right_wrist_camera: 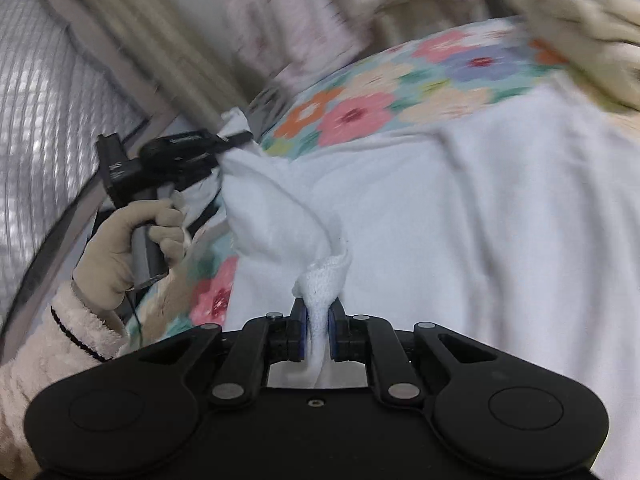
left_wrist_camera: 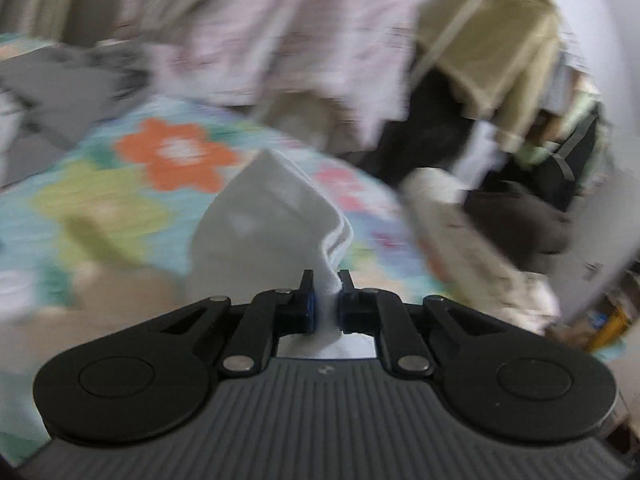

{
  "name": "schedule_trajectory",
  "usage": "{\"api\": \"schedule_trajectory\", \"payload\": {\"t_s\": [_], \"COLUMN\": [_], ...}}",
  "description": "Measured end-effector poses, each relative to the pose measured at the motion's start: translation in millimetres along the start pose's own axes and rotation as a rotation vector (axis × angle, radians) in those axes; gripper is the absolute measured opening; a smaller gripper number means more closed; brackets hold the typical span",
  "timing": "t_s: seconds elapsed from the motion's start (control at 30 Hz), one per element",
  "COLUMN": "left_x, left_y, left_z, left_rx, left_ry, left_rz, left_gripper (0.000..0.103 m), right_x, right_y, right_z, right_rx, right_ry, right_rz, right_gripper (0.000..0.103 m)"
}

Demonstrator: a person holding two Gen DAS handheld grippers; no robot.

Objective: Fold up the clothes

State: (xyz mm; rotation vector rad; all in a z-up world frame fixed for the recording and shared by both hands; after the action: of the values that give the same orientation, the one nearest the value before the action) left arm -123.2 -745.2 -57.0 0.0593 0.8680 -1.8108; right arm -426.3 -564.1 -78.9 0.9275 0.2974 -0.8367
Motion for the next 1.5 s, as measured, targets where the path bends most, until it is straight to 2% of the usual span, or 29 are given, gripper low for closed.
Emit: {"api": "schedule_trajectory", "payload": {"t_s": [0.1,0.17,0.3,0.53,0.63,0.7,0.77,0.9,1.07,1.13,1.27,1.33,1.4,1.43,1.5], "left_x": [11.1,25.7,61.1,105.8,126.6,132.7,122.5,81.0,21.0,-4.1,-44.1,-61.8,-78.8,-84.4,-93.7], "left_y": [-56.3,-93.9,-159.1,-250.8,-275.9,-285.6,-281.4,-253.8,-196.2,-171.9,-144.7,-140.4,-135.0,-130.8,-122.4], "left_z": [-1.0,-10.9,-32.4,-72.6,-97.6,-116.9,-126.6,-129.9,-143.1,-156.4,-187.6,-203.9,-219.8,-226.5,-237.6], "left_rx": [0.006,-0.010,0.010,0.118,0.153,0.219,0.225,0.192,0.258,0.237,0.203,0.216,0.227,0.219,0.197], "left_ry": [-0.031,-0.005,0.047,0.122,0.173,0.197,0.218,0.210,0.216,0.230,0.282,0.304,0.316,0.328,0.346], "left_rz": [-0.075,-0.151,-0.231,-0.263,-0.204,-0.145,-0.130,-0.106,0.031,0.069,0.103,0.112,0.134,0.150,0.179], "left_gripper": [0.010,0.010,0.010,0.010,0.013,0.024,0.029,0.053,0.053,0.053,0.053,0.053,0.054,0.054,0.054], "right_x": [-48.5,-77.1,-114.8,-159.6,-168.9,-163.2,-157.4,-157.6,-160.9,-163.0,-172.6,-183.0,-193.8,-199.0,-202.5], "right_y": [-17.5,-27.1,-48.4,-77.8,-87.0,-92.7,-104.1,-120.5,-133.6,-135.0,-136.8,-134.1,-127.5,-123.8,-117.7], "right_z": [-14.8,-25.7,-49.8,-89.6,-100.9,-104.9,-109.5,-123.7,-136.9,-140.4,-145.9,-144.5,-140.1,-138.0,-135.8], "right_rx": [0.056,0.078,0.137,0.243,0.248,0.188,0.184,0.211,0.219,0.199,0.190,0.185,0.156,0.159,0.178], "right_ry": [-0.056,-0.091,-0.133,-0.184,-0.174,-0.147,-0.142,-0.136,-0.106,-0.093,-0.097,-0.132,-0.190,-0.232,-0.268], "right_rz": [-0.069,-0.125,-0.186,-0.244,-0.271,-0.309,-0.327,-0.315,-0.305,-0.308,-0.330,-0.339,-0.327,-0.289,-0.221], "right_gripper": [0.013,0.013,0.013,0.013,0.013,0.013,0.013,0.013,0.014,0.017,0.017,0.017,0.022,0.023,0.045]}}
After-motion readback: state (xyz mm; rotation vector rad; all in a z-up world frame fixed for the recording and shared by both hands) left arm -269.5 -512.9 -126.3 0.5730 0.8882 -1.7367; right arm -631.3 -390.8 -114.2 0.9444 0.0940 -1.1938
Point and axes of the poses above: each gripper's, at about its wrist camera, not at the fingertips, and x roughly the way its jaws point, y to its left, z to its top, the point moved 5 cm from there along x, roughly the way its jaws point, and after that the axes turned 3 degrees about z, right-handed, at the moved point
